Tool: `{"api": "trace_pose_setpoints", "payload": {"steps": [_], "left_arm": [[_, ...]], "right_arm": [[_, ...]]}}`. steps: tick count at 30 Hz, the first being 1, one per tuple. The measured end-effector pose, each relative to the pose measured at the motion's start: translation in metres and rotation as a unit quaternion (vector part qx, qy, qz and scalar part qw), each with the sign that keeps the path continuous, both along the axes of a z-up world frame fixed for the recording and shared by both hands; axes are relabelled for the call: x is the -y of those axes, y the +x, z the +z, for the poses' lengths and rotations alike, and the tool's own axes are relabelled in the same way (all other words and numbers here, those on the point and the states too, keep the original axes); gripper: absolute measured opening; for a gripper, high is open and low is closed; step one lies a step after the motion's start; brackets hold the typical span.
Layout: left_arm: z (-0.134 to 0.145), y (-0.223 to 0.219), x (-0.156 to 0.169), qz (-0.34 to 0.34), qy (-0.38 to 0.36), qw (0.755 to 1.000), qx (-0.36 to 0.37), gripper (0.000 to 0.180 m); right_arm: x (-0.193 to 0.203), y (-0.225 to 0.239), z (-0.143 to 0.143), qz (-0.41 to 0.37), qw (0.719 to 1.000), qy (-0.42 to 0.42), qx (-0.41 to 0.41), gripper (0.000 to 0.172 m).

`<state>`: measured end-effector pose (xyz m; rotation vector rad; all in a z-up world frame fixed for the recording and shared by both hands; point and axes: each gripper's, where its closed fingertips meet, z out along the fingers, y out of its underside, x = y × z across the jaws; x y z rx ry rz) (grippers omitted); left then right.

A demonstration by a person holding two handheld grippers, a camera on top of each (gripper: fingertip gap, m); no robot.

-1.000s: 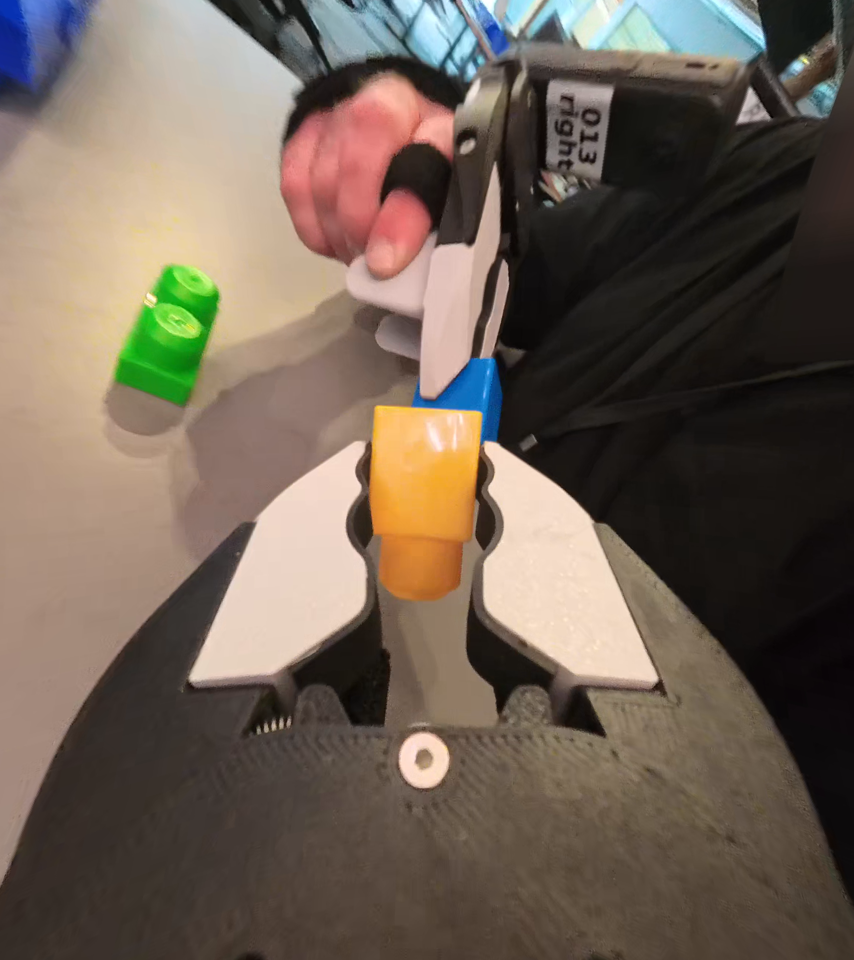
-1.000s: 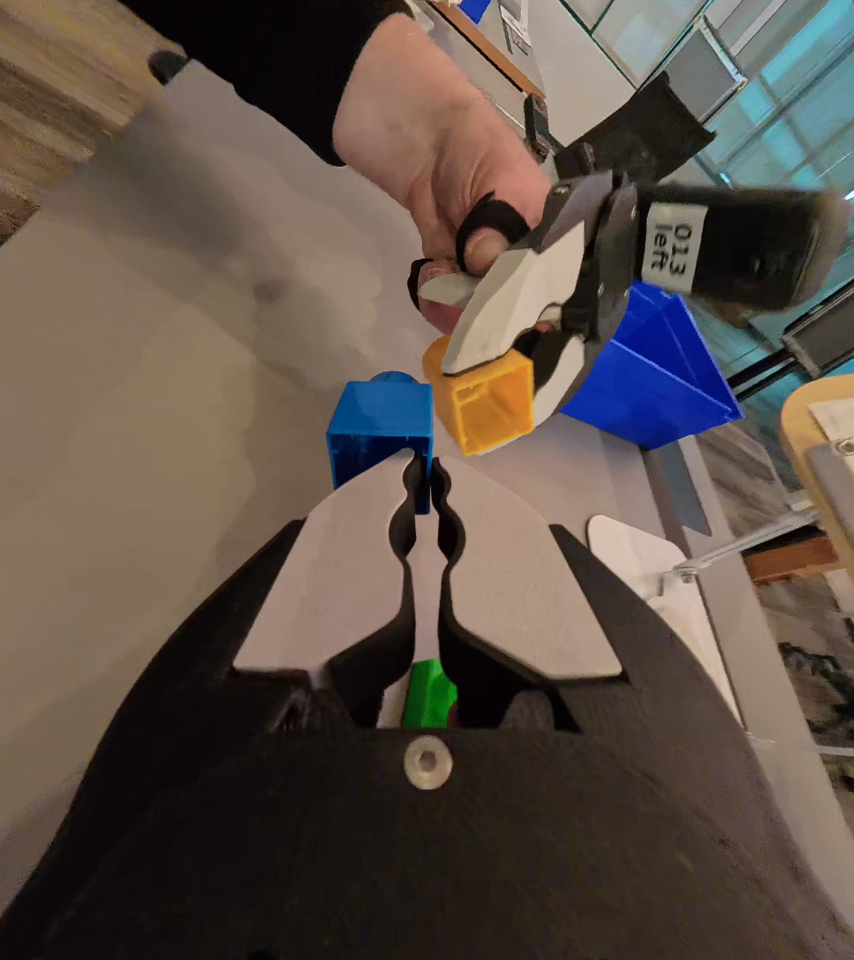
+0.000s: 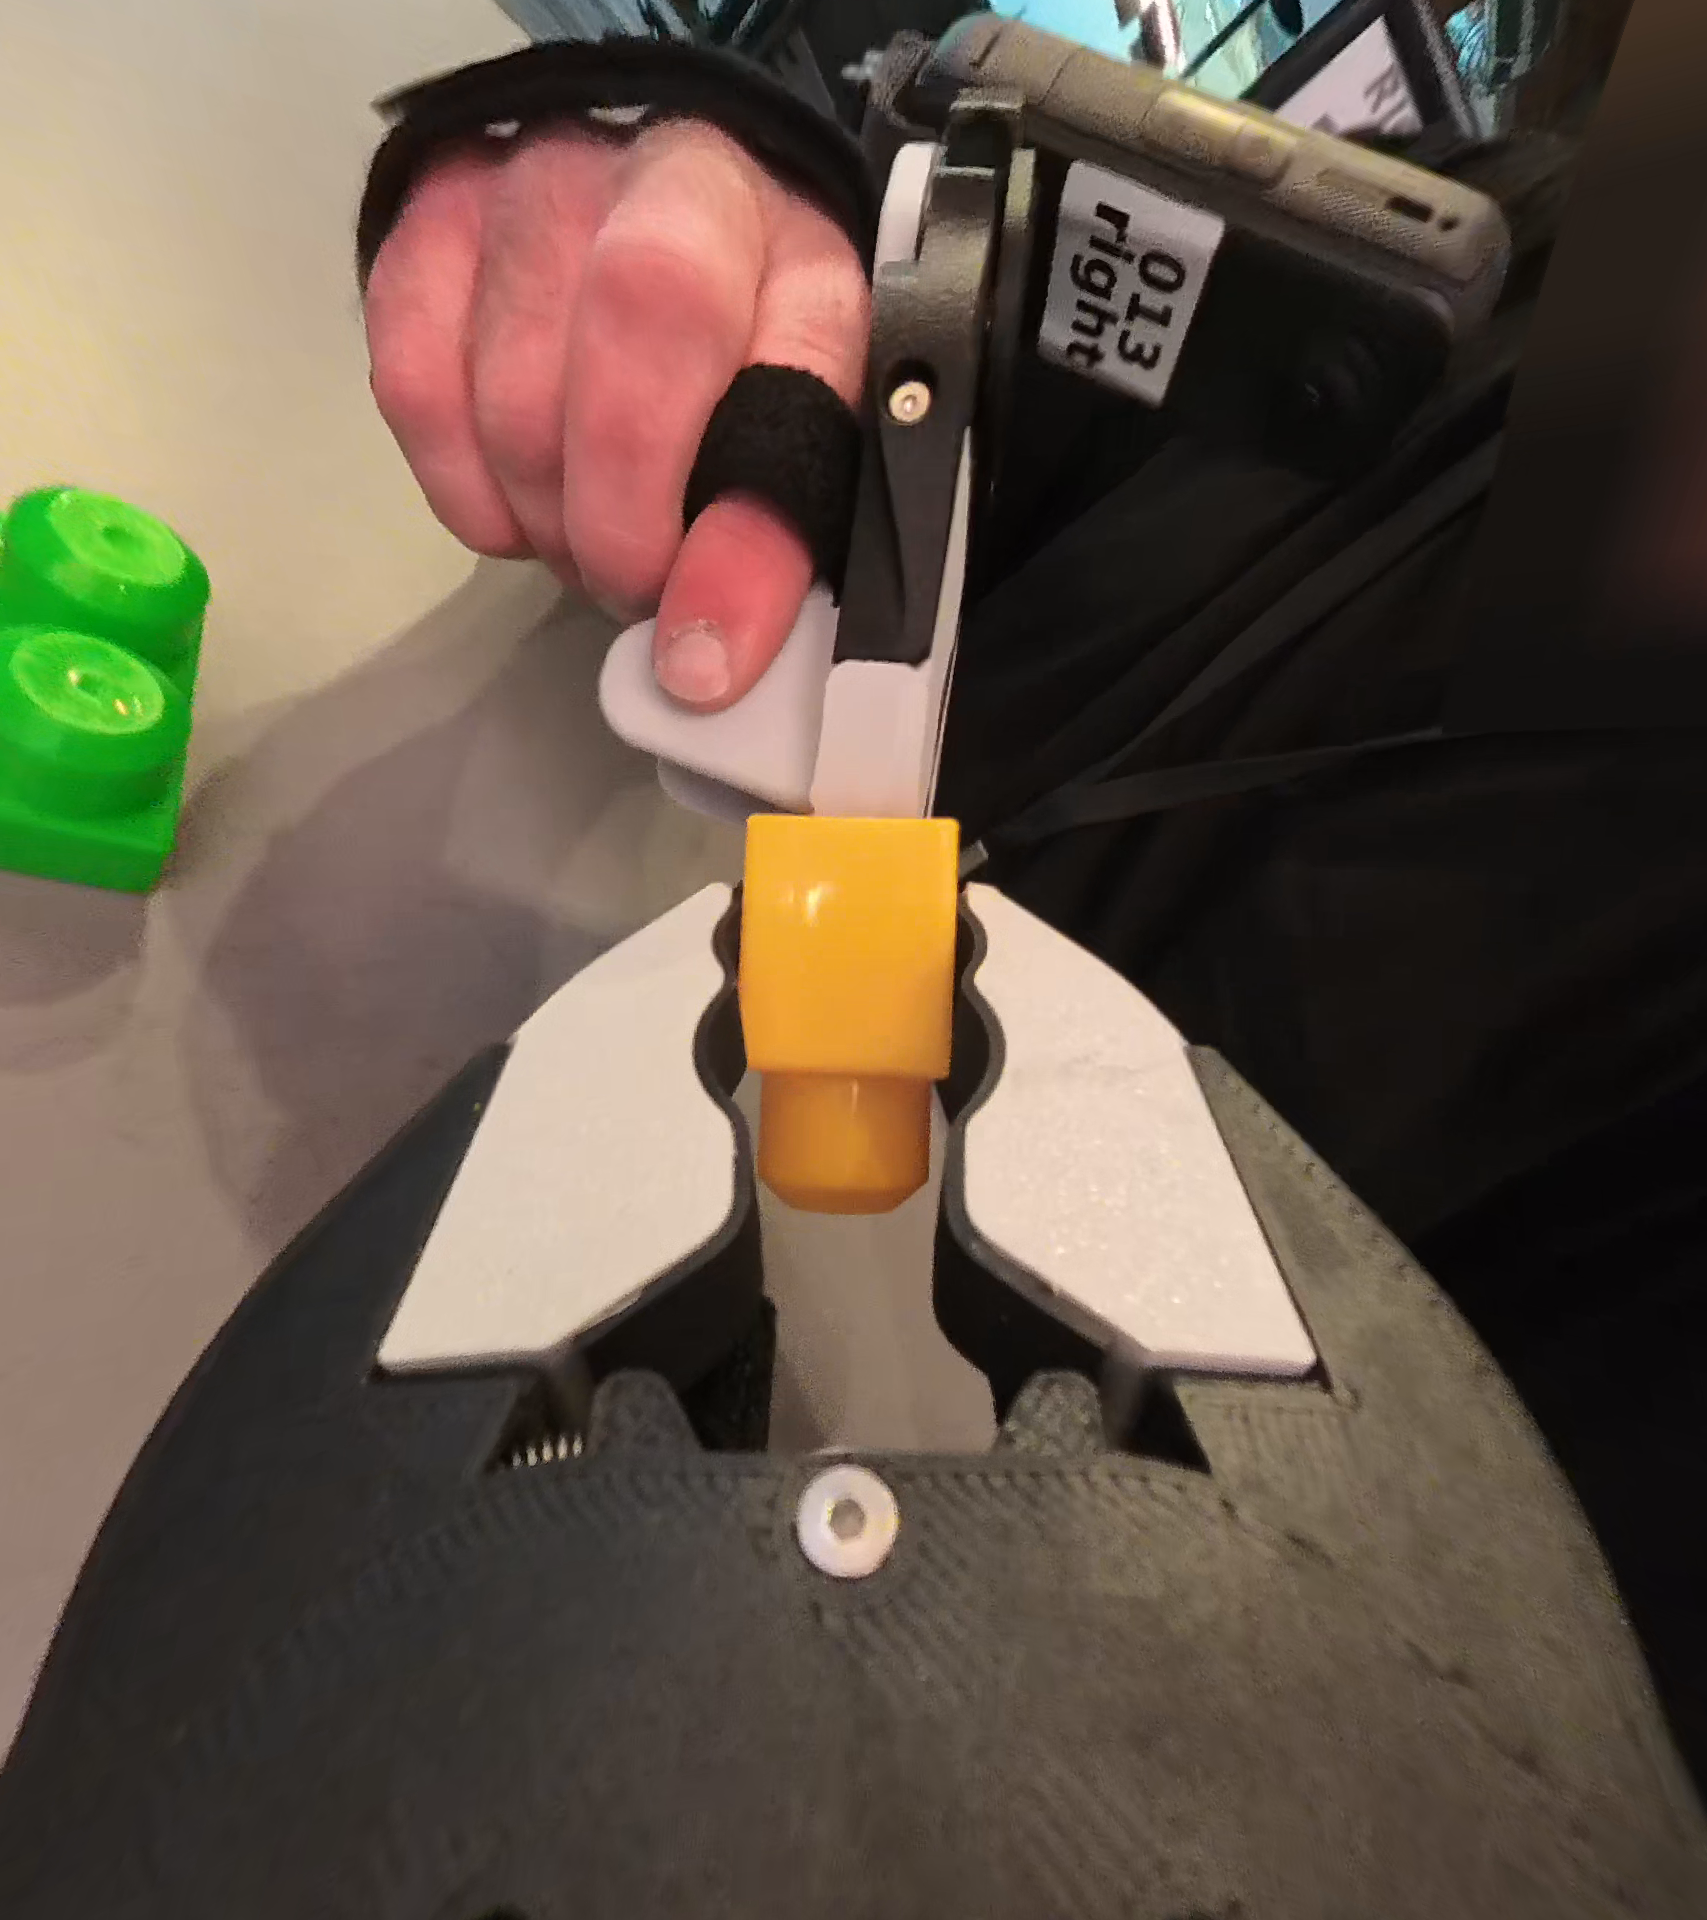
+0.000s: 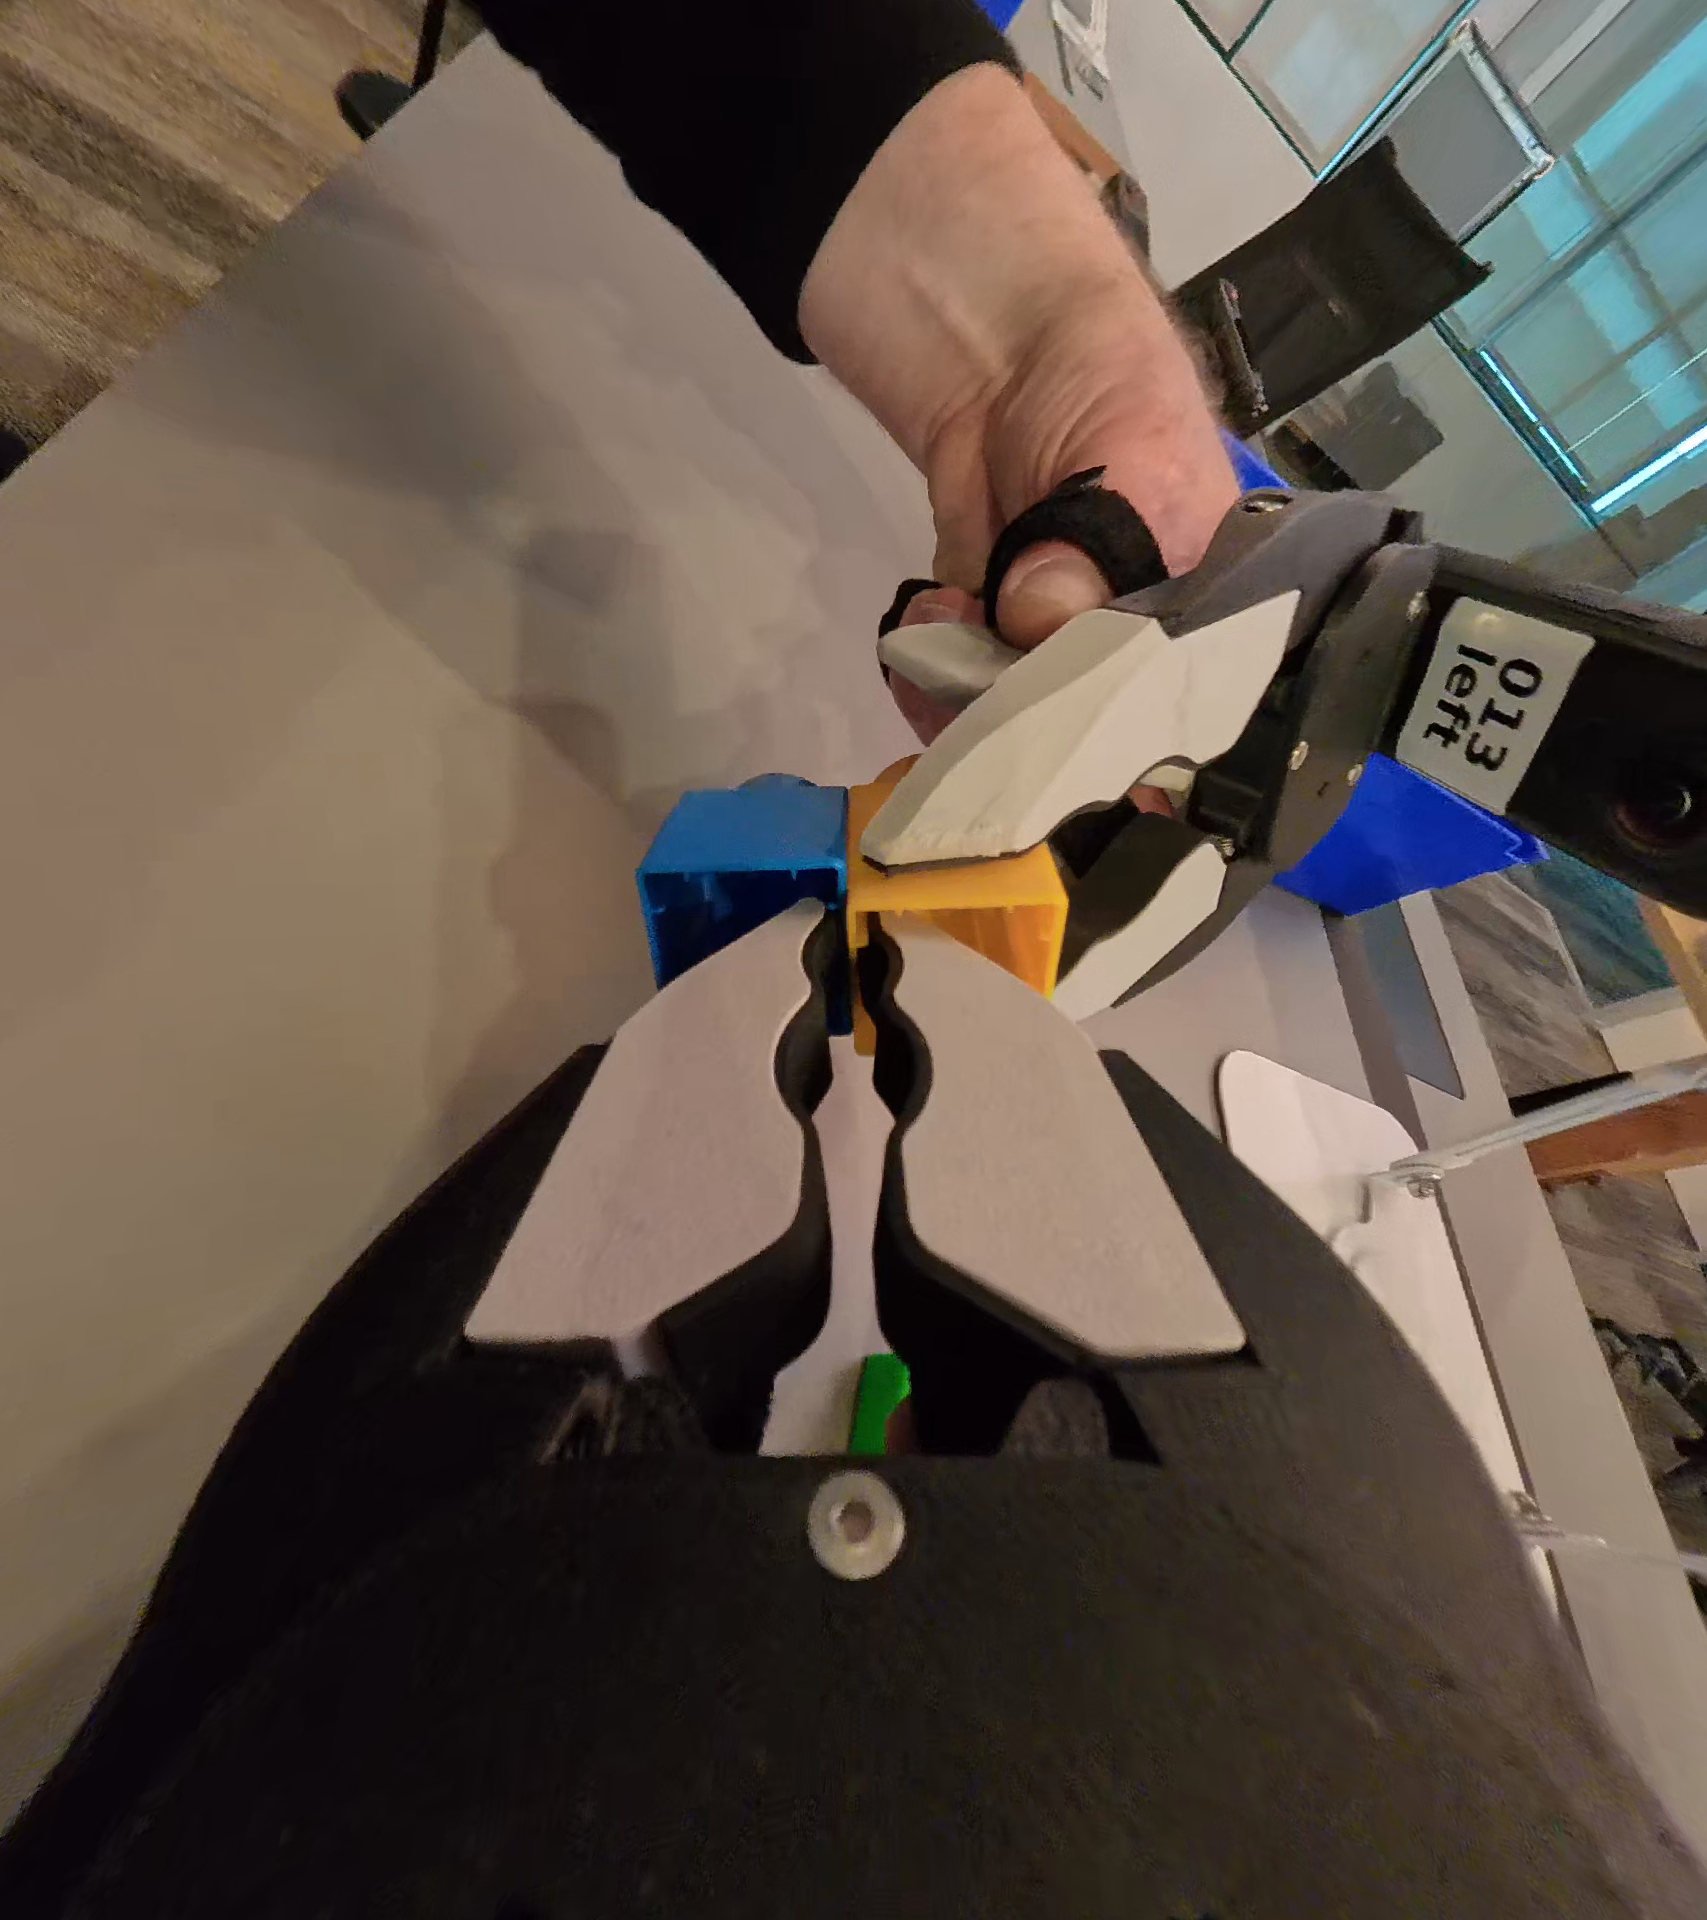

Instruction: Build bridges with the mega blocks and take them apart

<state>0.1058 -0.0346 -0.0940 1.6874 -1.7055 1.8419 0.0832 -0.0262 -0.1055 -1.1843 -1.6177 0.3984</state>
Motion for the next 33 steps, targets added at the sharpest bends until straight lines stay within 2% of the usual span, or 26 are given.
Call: {"api": "trace_pose_setpoints", "payload": {"steps": [1, 2, 6, 9, 11, 13, 16, 19, 23, 25, 26, 29, 31, 33], "left_arm": [[0.005, 0.003, -0.003, 0.008, 0.001, 1.000, 0.011, 0.039], [0.011, 0.005, -0.007, 0.017, 0.004, 1.000, 0.023, 0.048], [0.035, 0.007, -0.029, 0.067, 0.054, 0.993, 0.077, 0.057], [0.024, 0.008, -0.055, 0.126, 0.156, 0.977, 0.067, 0.062], [0.017, 0.015, -0.064, 0.157, 0.194, 0.966, 0.072, 0.061], [-0.001, 0.024, -0.068, 0.168, 0.236, 0.956, 0.048, 0.068], [-0.028, 0.044, -0.068, 0.163, 0.310, 0.937, 0.017, 0.070], [-0.057, 0.066, -0.067, 0.123, 0.384, 0.915, -0.027, 0.070], [-0.097, 0.087, -0.077, 0.065, 0.483, 0.866, -0.109, 0.067], [-0.112, 0.093, -0.074, 0.048, 0.469, 0.871, -0.137, 0.064], [-0.110, 0.099, -0.070, 0.053, 0.448, 0.884, -0.123, 0.040], [-0.105, 0.100, -0.072, 0.089, 0.399, 0.904, -0.123, 0.035], [-0.086, 0.102, -0.073, 0.146, 0.319, 0.933, -0.085, 0.035], [-0.050, 0.101, -0.071, 0.201, 0.189, 0.961, -0.017, 0.035]], "right_arm": [[-0.003, 0.002, 0.004, -0.006, 1.000, 0.003, -0.006, 0.003], [-0.007, 0.006, 0.007, -0.015, 1.000, 0.010, -0.009, 0.003], [-0.016, 0.030, 0.026, -0.034, 0.999, 0.020, -0.035, 0.003], [-0.028, 0.065, 0.039, -0.055, 0.996, 0.001, -0.068, 0.003], [-0.036, 0.092, 0.049, -0.070, 0.993, -0.008, -0.095, 0.003], [-0.045, 0.118, 0.058, -0.090, 0.988, -0.020, -0.127, 0.003], [-0.057, 0.150, 0.059, -0.119, 0.984, -0.022, -0.134, 0.003], [-0.063, 0.166, 0.053, -0.129, 0.983, -0.030, -0.125, 0.003], [-0.065, 0.174, 0.046, -0.130, 0.984, -0.037, -0.117, 0.003], [-0.064, 0.176, 0.047, -0.131, 0.984, -0.036, -0.118, 0.003], [-0.064, 0.178, 0.048, -0.132, 0.984, -0.034, -0.118, 0.003], [-0.062, 0.180, 0.052, -0.133, 0.983, -0.026, -0.122, 0.003], [-0.060, 0.181, 0.057, -0.132, 0.983, -0.017, -0.126, 0.003], [-0.056, 0.180, 0.062, -0.128, 0.984, -0.009, -0.126, 0.003]]}}
